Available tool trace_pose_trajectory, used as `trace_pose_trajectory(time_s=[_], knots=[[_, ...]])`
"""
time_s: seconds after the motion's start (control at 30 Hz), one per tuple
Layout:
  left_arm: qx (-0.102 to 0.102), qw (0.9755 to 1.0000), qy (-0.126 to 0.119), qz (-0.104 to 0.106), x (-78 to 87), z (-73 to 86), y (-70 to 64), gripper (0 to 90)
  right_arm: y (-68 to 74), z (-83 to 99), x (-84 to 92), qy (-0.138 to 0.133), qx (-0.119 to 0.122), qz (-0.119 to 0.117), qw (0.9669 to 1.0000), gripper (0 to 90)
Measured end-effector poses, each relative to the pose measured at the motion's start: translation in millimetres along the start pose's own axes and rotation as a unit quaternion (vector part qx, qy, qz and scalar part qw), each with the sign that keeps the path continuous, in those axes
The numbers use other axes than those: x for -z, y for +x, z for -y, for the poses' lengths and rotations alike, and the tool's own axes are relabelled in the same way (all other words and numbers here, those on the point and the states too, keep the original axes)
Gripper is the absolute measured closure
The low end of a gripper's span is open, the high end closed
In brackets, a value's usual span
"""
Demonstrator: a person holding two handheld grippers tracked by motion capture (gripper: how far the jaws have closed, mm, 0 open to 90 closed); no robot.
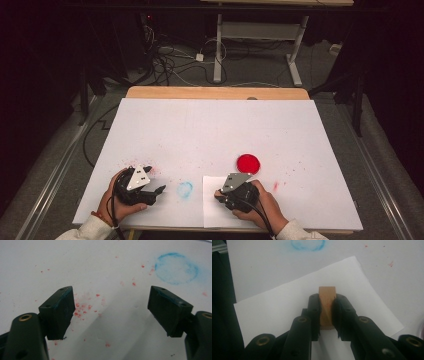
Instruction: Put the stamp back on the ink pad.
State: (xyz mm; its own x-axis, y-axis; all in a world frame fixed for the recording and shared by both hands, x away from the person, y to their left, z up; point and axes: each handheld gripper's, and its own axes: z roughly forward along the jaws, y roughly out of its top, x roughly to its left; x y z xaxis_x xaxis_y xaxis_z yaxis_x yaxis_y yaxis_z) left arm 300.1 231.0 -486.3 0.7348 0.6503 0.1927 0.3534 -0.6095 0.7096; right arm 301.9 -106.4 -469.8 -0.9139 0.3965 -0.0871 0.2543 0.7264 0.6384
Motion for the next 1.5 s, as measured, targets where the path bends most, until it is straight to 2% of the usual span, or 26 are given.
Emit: trace_pose_trajectory(time_s=[0.2, 0.47, 0.77, 1.17, 1.5], knots=[[-0.004, 1.0, 0.004, -0.001, 0.0, 0.5, -1.0, 21.0, -0.9, -6.2, 13.4, -0.02, 0.0, 0.001, 0.9998, 76.1], [-0.013, 0.9999, 0.006, -0.002, -1.0, -1.5, -2.4, 21.0, -6.9, -8.4, 33.5, -0.048, -0.009, 0.014, 0.9987, 76.1], [-0.012, 0.9999, 0.004, -0.004, 1.7, -0.8, -3.1, 21.0, -16.4, -10.7, 55.6, -0.076, -0.018, 0.038, 0.9962, 76.1], [-0.015, 0.9999, 0.005, -0.003, 1.0, -1.3, -4.0, 21.0, -24.8, -9.3, 70.6, -0.091, -0.027, 0.059, 0.9937, 76.0], [-0.015, 0.9999, 0.006, -0.002, 0.7, -1.3, -3.9, 21.0, -37.6, -5.5, 80.9, -0.095, -0.041, 0.078, 0.9915, 75.9]])
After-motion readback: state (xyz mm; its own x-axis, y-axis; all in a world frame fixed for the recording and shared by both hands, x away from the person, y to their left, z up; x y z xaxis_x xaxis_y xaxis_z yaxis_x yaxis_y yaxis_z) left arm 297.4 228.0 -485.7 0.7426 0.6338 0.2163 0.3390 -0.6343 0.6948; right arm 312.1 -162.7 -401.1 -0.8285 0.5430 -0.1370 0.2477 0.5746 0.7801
